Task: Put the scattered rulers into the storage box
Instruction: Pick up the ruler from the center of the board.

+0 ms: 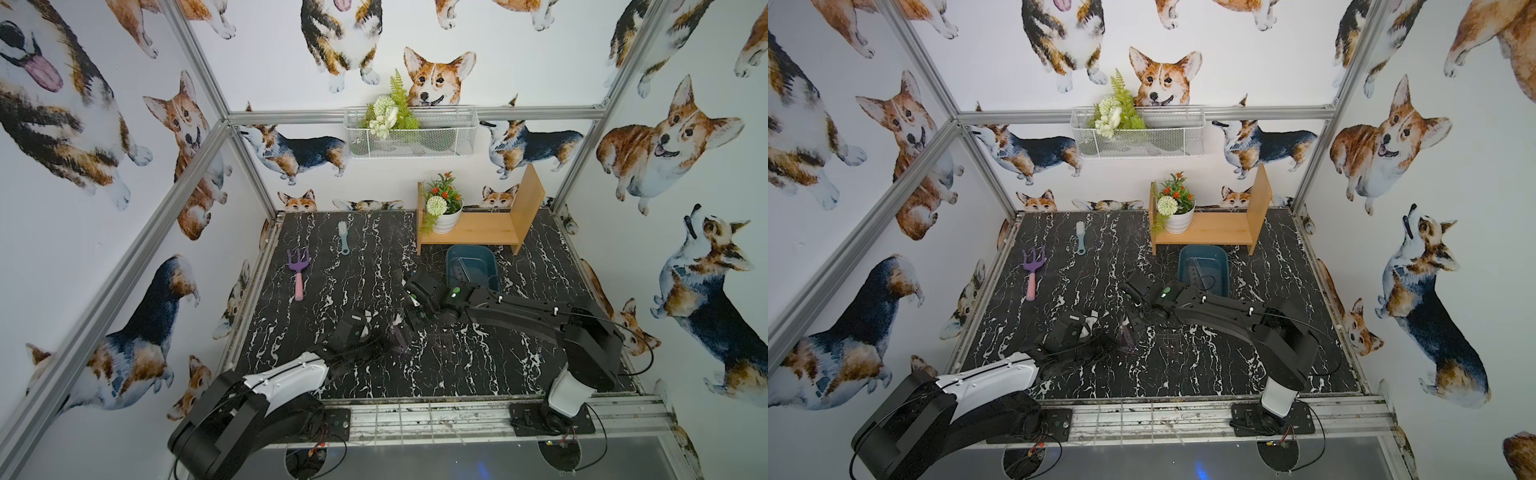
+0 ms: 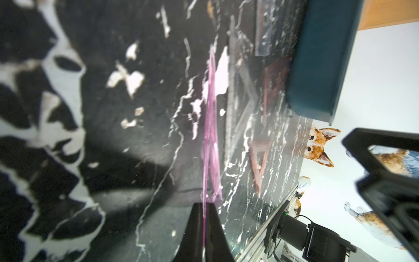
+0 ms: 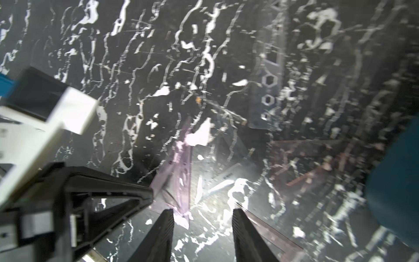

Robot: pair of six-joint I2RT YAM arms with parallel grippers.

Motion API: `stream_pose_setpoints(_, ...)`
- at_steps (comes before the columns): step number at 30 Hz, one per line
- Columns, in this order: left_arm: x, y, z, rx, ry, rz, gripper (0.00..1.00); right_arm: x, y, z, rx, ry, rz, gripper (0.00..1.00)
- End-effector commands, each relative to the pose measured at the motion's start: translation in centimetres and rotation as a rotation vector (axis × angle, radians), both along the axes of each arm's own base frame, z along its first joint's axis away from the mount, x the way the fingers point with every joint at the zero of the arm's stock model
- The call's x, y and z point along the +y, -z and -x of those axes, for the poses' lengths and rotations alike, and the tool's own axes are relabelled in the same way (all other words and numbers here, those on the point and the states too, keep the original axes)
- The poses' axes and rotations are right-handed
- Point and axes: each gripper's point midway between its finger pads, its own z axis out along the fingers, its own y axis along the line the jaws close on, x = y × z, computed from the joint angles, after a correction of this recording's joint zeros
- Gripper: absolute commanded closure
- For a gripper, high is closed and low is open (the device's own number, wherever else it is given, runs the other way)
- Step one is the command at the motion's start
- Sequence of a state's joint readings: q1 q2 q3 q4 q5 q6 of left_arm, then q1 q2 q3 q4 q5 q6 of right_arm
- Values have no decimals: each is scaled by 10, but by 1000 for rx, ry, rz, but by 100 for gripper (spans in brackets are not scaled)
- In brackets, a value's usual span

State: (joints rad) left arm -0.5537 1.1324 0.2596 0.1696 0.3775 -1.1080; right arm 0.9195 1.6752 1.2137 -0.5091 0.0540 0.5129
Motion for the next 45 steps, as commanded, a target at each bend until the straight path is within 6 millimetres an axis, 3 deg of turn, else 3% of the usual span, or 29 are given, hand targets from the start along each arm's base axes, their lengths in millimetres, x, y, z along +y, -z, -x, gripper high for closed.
stream_pose_setpoints(1, 0, -7, -2, -8, 10, -16, 100, -18, -3, -2, -16, 22, 12, 52)
stream_pose_setpoints(13, -21, -50, -21, -85, 98, 32, 100, -48, -39, -13, -19, 90, -231, 48)
stream_pose_setpoints(21, -39, -72, -35, -120, 173, 52, 100, -70, -53, -19, -35, 127, -287, 47)
stream_pose_setpoints(35, -85, -122, -81, -188, 286, 124, 100, -133, -77, -32, -69, 231, -400, 41)
stream_pose_setpoints(40, -104, -141, -92, -209, 345, 199, 100, -143, -88, -30, -45, 230, -515, 41)
stream_pose_setpoints(45, -119, -153, -96, -219, 395, 282, 100, -139, -105, -22, -17, 194, -675, 46)
